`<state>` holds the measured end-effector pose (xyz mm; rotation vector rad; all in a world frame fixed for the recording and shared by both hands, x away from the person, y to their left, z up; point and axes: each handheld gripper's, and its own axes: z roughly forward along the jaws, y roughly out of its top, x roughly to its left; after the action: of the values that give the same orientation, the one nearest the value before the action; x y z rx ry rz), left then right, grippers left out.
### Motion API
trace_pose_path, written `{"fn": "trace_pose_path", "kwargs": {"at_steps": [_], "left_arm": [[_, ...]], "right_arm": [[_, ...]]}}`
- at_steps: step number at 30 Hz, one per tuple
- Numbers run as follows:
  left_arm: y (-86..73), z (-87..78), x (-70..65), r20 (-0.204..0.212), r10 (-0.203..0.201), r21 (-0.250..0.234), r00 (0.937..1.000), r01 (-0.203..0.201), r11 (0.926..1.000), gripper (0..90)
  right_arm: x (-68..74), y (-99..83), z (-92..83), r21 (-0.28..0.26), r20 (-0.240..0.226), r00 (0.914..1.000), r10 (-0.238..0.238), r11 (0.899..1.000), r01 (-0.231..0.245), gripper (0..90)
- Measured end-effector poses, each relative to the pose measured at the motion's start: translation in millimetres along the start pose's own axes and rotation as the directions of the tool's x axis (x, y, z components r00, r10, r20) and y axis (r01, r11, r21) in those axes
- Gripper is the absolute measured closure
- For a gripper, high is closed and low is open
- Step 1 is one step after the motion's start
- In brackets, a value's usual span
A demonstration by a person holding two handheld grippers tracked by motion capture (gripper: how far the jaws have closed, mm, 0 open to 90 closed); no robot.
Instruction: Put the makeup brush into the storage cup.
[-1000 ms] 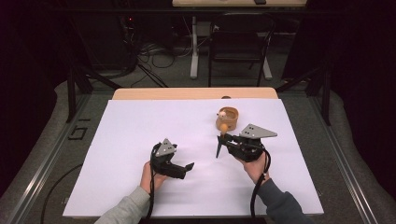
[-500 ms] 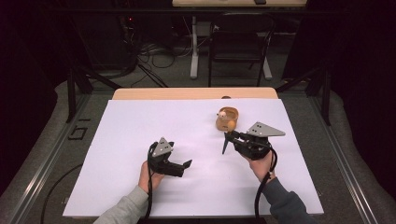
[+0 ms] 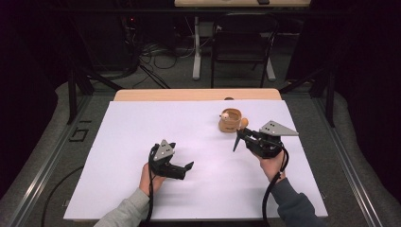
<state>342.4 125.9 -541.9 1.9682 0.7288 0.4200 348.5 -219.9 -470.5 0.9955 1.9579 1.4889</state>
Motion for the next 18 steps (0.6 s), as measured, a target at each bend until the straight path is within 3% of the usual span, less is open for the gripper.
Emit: {"fn": "trace_pose_path", "kwargs": {"at_steps": [18], "left_arm": [[0.5, -0.9, -1.0, 0.003, 0.010, -0.009, 0.9999, -0.010, 0.9999, 0.0]], "right_arm": [[-17.9, 6.5, -8.4, -0.019, 0.079, 0.9967, -0.020, 1.000, 0.022, 77.5]]}}
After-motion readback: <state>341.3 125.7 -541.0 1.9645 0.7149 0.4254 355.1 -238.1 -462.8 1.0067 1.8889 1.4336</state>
